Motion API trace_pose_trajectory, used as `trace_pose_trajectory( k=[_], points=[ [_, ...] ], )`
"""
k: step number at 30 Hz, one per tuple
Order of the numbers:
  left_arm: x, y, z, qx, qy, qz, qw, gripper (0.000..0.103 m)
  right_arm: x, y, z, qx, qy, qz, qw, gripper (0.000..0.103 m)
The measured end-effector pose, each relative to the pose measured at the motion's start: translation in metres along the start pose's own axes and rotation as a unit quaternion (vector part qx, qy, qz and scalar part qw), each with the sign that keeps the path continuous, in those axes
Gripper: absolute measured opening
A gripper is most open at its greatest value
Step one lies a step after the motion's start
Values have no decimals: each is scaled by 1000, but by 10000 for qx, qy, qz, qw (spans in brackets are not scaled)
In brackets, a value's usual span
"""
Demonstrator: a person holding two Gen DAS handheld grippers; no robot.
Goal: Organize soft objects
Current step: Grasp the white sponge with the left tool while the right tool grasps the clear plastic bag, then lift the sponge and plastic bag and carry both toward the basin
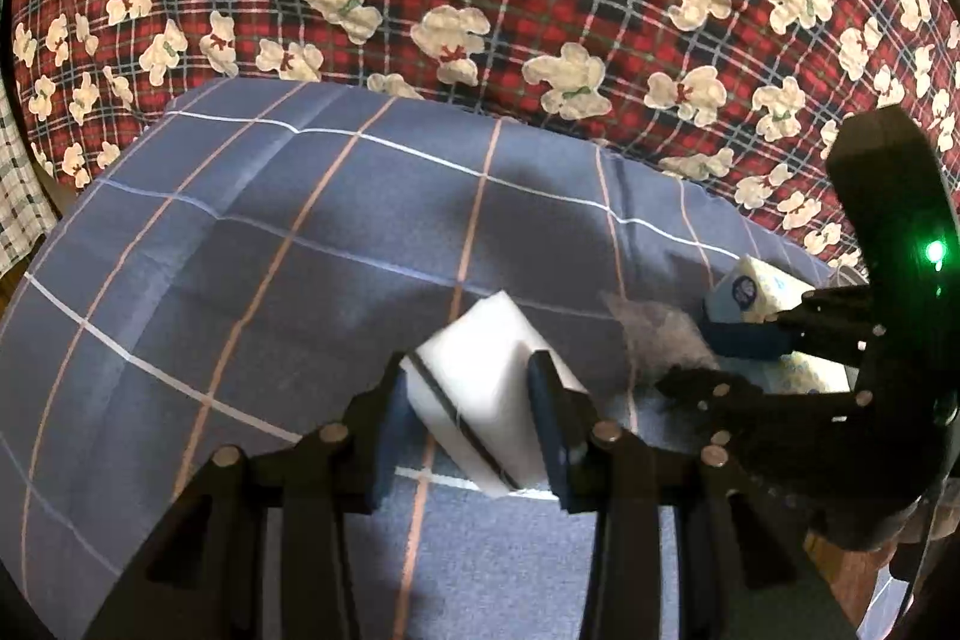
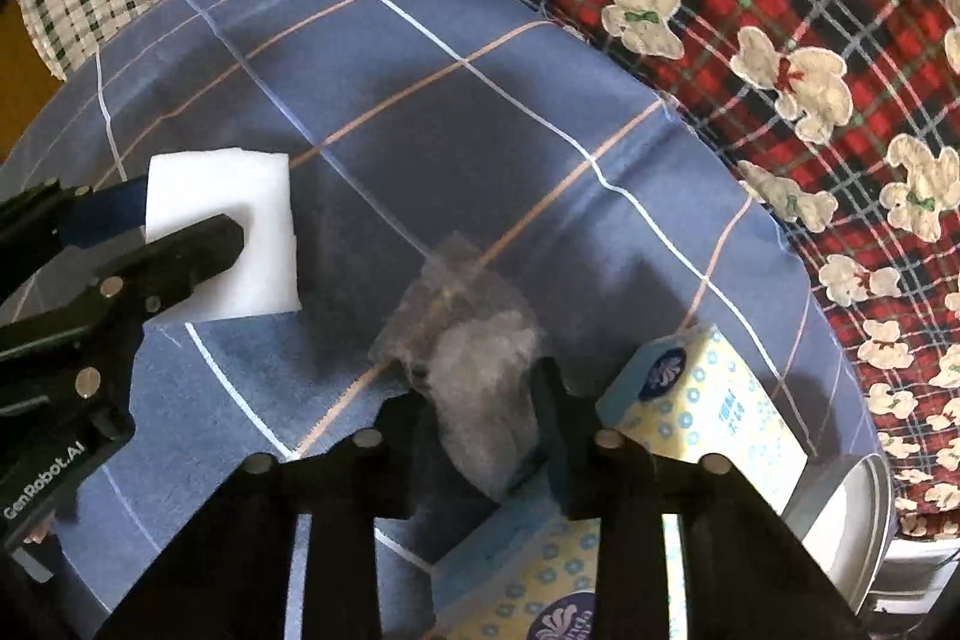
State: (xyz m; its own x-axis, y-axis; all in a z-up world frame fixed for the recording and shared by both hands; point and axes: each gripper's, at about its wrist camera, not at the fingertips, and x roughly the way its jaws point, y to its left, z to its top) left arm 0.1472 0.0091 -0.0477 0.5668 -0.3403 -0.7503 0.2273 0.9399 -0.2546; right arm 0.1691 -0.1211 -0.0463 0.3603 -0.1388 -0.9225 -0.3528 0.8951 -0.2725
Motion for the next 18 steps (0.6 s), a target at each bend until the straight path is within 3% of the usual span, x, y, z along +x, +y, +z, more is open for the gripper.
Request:
trace_pose_trajectory(
  k=[5, 9, 11, 14, 18],
  points=[
    [-3, -2, 1, 37, -73, -73, 9999, 38, -13, -9, -2, 353, -121, 262, 9990, 24],
    [-11, -2, 3, 35, -247, -79, 9997, 38, -47, -14, -7, 994, -838, 488, 9903, 24],
    [-17, -6, 4, 118, -464, -36, 9988, 38, -68, -20, -15, 1682, -1427, 851, 9716, 24],
    [-22, -14, 1, 308, -705, 205, 9968, 38, -78, -13, -33, 2470, -1995, 1006, 9429, 24],
    [-25, -27, -9, 602, -929, 440, 9929, 38, -83, 14, -61, 2988, -2906, 687, 9064, 24]
  ],
)
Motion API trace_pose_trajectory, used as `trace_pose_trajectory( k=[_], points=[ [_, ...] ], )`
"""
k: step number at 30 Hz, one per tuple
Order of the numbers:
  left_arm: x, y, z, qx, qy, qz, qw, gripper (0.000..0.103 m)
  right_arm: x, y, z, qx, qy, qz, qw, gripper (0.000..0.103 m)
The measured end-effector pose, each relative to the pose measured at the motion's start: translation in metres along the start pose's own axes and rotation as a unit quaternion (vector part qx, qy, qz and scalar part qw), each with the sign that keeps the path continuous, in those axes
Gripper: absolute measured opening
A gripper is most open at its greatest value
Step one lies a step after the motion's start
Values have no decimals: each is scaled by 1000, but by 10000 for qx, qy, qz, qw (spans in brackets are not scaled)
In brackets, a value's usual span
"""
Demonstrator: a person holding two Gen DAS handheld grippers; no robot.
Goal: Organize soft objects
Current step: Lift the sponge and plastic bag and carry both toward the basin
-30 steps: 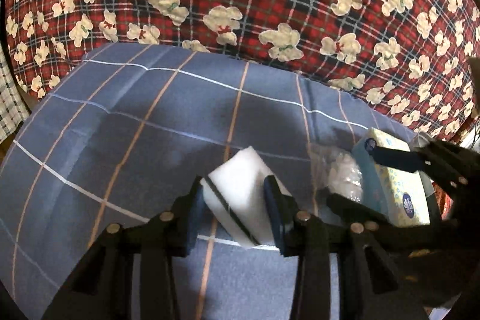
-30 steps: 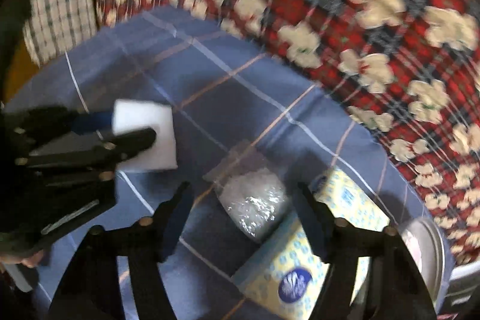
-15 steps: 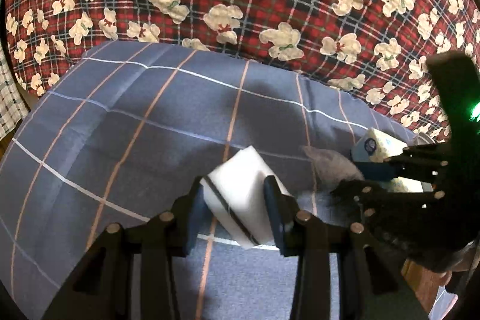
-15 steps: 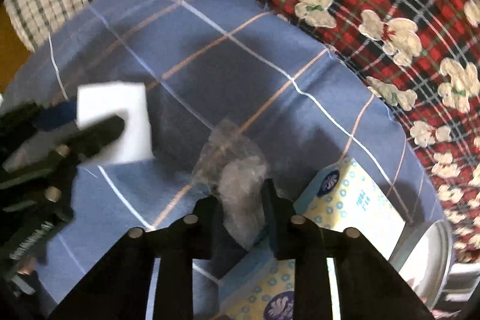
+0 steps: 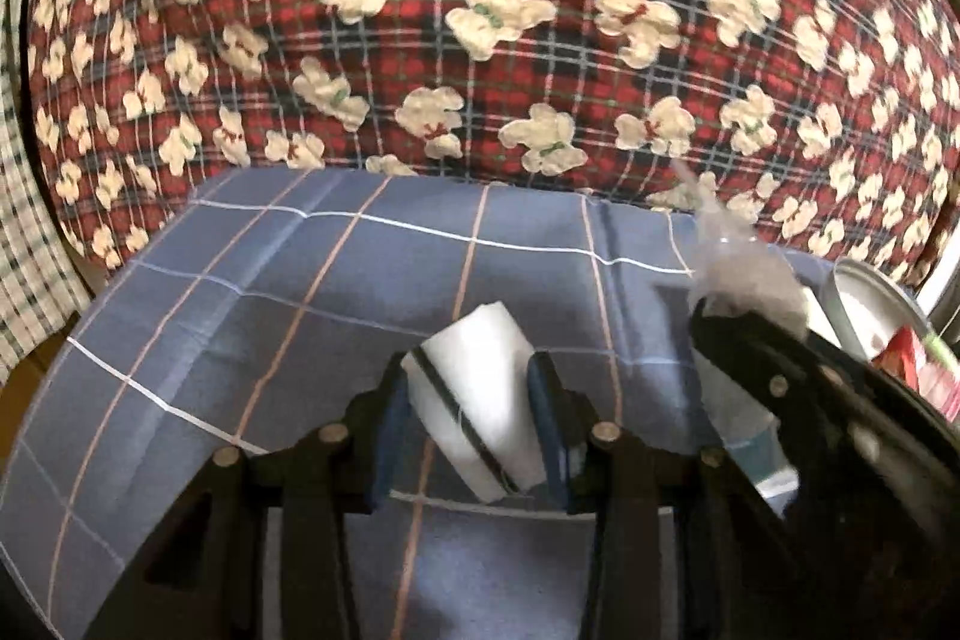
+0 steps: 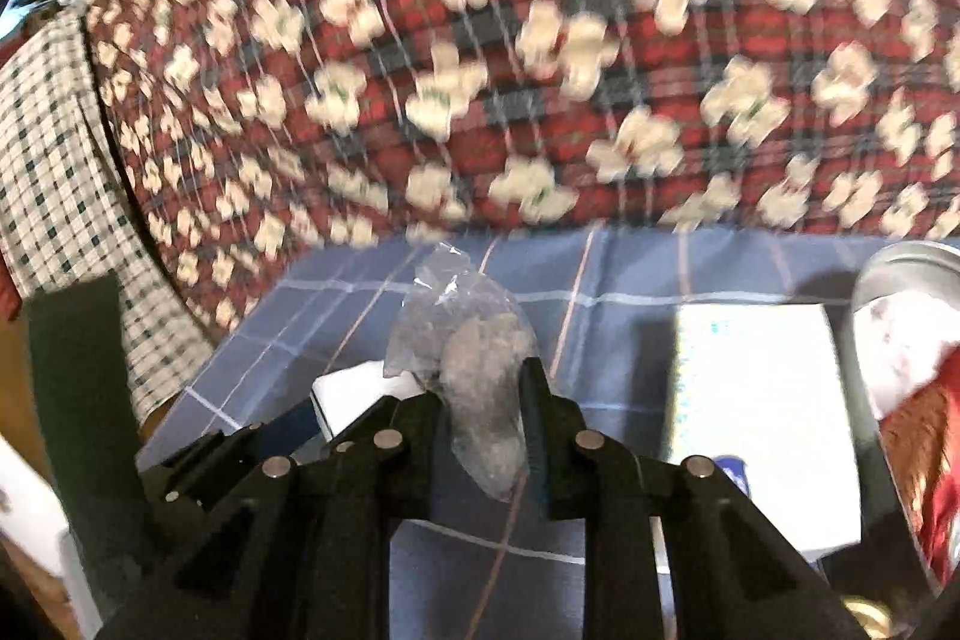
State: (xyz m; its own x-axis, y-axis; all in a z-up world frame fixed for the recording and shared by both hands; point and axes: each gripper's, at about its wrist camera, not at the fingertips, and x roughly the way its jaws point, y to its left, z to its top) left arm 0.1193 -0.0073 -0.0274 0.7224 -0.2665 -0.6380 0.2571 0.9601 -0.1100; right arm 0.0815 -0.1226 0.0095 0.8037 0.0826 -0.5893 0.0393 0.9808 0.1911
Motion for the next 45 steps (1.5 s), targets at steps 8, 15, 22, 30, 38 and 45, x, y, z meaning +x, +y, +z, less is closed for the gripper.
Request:
trace_pose_trajectory(
  k=[8, 15, 22, 30, 38, 45],
  points=[
    [-22, -16, -15, 466, -555, 449, 9964, 38, -34, -4, -43, -392, -1262, -272, 9909, 24],
    [-45, -4, -22, 113, -957, 472, 9942, 38, -54, -7, -49, -415, -1706, -250, 9842, 24],
    [-59, -7, -29, 130, -1235, 554, 9907, 38, -67, -9, -60, -560, -1738, -261, 9828, 24],
    [-71, -6, -39, 73, -1378, 615, 9885, 38, -77, -15, -66, -584, -1780, -264, 9819, 24],
    [-91, -7, -51, -53, -1602, 721, 9844, 38, -85, -11, -74, -768, -1785, -198, 9807, 24],
    [-101, -10, -60, -171, -1620, 725, 9840, 38, -94, -16, -79, -807, -1785, -162, 9805, 24]
  ],
)
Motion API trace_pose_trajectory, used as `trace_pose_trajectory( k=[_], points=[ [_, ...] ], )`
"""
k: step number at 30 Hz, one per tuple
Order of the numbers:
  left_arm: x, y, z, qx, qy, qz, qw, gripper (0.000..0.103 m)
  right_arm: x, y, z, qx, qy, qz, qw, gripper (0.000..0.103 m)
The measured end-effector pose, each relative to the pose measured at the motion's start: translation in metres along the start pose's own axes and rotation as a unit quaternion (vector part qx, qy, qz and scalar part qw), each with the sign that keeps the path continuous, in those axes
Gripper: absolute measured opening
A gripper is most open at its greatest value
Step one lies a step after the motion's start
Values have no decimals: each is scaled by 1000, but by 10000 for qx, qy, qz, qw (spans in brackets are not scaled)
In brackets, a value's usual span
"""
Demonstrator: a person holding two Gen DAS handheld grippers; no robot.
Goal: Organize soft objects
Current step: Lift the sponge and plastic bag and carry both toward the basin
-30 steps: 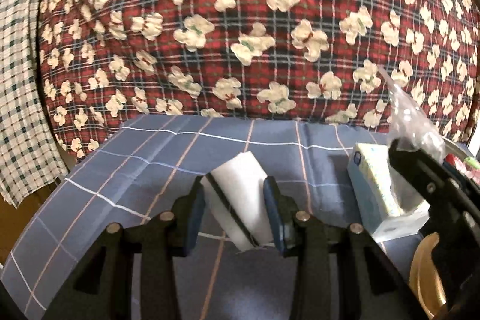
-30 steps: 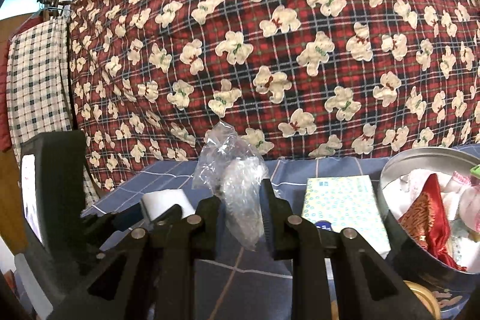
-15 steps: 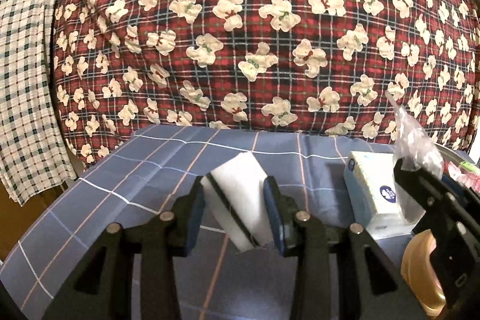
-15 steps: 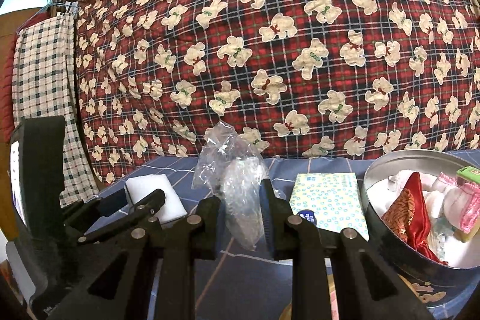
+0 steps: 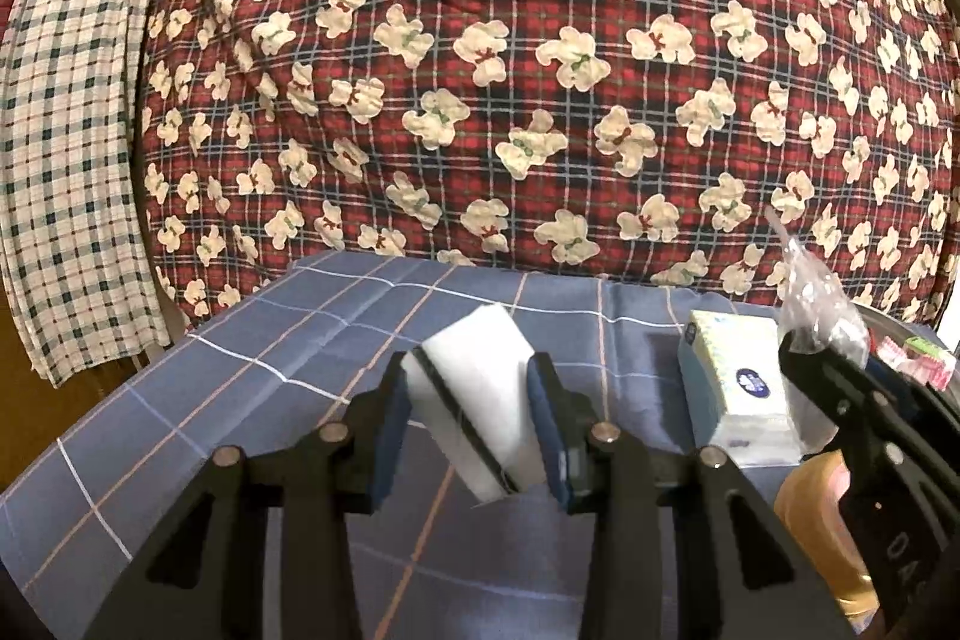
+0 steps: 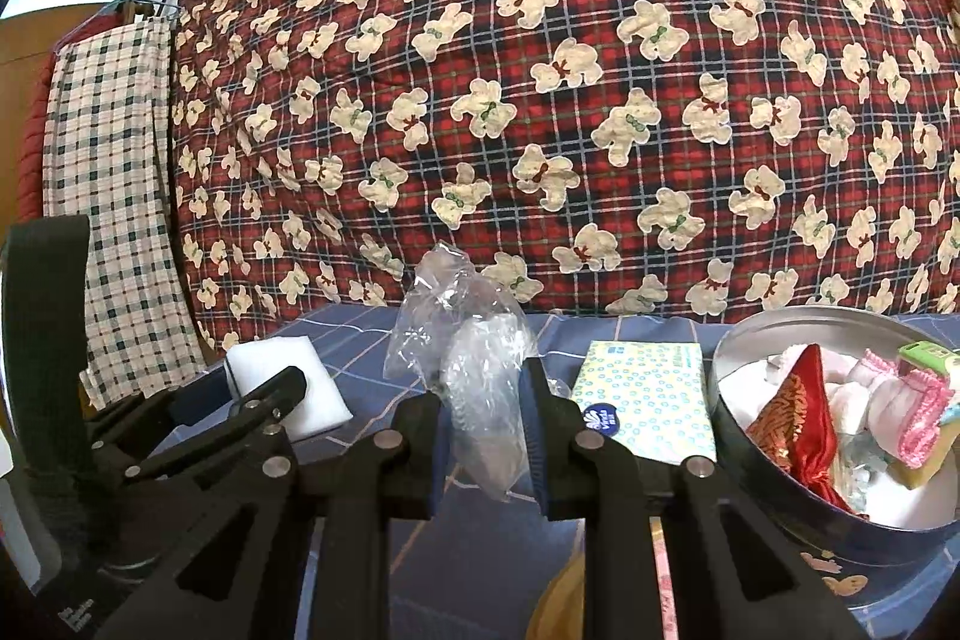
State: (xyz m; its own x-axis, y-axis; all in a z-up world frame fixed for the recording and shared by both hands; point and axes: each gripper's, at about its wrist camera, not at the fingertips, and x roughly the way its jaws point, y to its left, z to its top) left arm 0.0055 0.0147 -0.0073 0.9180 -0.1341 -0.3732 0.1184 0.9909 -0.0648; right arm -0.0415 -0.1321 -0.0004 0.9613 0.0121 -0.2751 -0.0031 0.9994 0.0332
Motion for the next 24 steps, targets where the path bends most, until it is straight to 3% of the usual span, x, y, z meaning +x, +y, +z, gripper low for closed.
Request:
trace_pose_trajectory(
  k=[24],
  points=[
    [-21, -31, -12, 35, 106, -166, 9998, 38, -36, -20, -3, -167, -255, 37, 9995, 24]
  ],
)
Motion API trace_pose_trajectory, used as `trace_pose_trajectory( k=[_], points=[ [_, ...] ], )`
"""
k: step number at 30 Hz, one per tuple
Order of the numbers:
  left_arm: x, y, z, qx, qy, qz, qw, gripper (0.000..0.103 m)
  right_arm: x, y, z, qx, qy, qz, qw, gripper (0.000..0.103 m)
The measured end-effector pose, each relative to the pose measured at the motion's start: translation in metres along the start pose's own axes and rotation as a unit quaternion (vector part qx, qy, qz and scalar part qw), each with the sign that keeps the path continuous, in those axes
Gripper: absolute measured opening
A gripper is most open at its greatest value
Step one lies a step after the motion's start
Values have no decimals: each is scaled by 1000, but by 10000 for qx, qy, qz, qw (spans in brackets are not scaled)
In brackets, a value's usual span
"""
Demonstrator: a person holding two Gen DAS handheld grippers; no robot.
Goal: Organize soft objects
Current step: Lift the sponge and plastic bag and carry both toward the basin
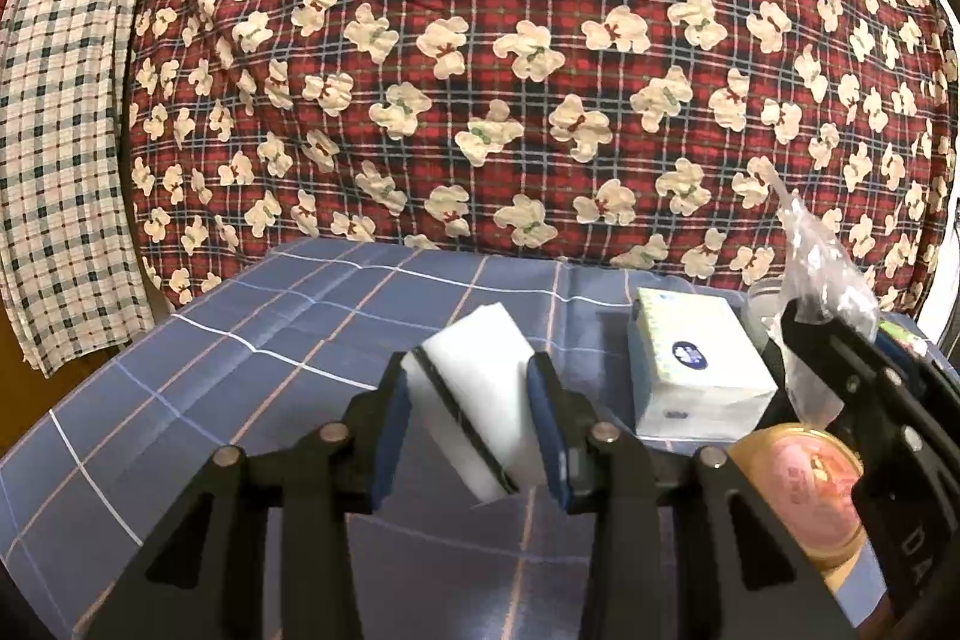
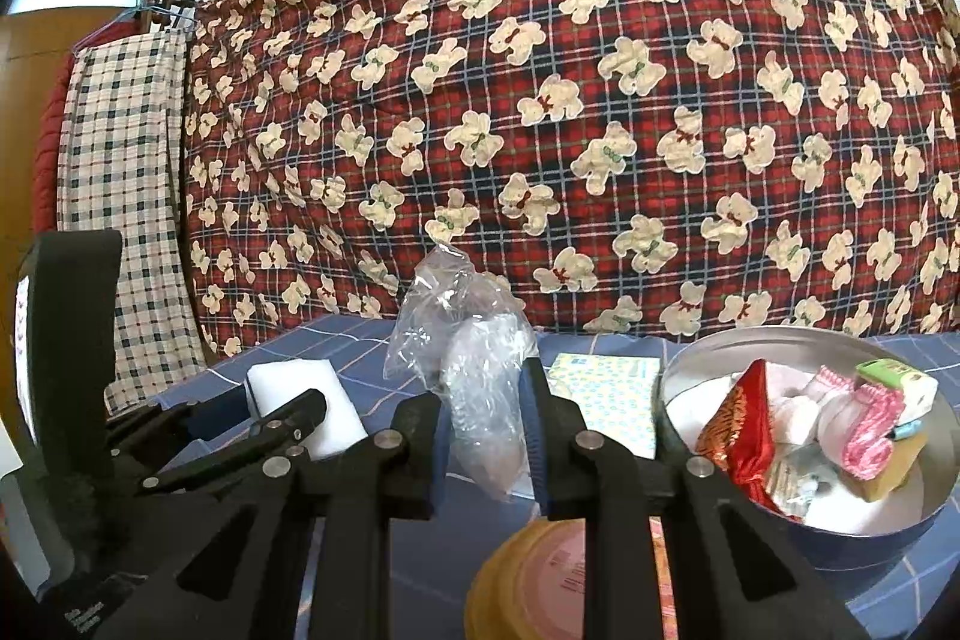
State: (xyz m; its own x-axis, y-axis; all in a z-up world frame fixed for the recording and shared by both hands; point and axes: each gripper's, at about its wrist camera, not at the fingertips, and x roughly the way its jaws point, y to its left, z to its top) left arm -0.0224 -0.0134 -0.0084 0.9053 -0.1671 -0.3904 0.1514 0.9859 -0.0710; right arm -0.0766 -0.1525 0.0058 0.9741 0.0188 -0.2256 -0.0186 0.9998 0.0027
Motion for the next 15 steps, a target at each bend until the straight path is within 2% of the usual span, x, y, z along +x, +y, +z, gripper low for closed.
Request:
trace_pose_trajectory(
  k=[15],
  points=[
    [-12, -29, -3, 126, -46, -115, 9998, 38, -20, -27, -2, 64, -84, -176, 9998, 24]
  ],
)
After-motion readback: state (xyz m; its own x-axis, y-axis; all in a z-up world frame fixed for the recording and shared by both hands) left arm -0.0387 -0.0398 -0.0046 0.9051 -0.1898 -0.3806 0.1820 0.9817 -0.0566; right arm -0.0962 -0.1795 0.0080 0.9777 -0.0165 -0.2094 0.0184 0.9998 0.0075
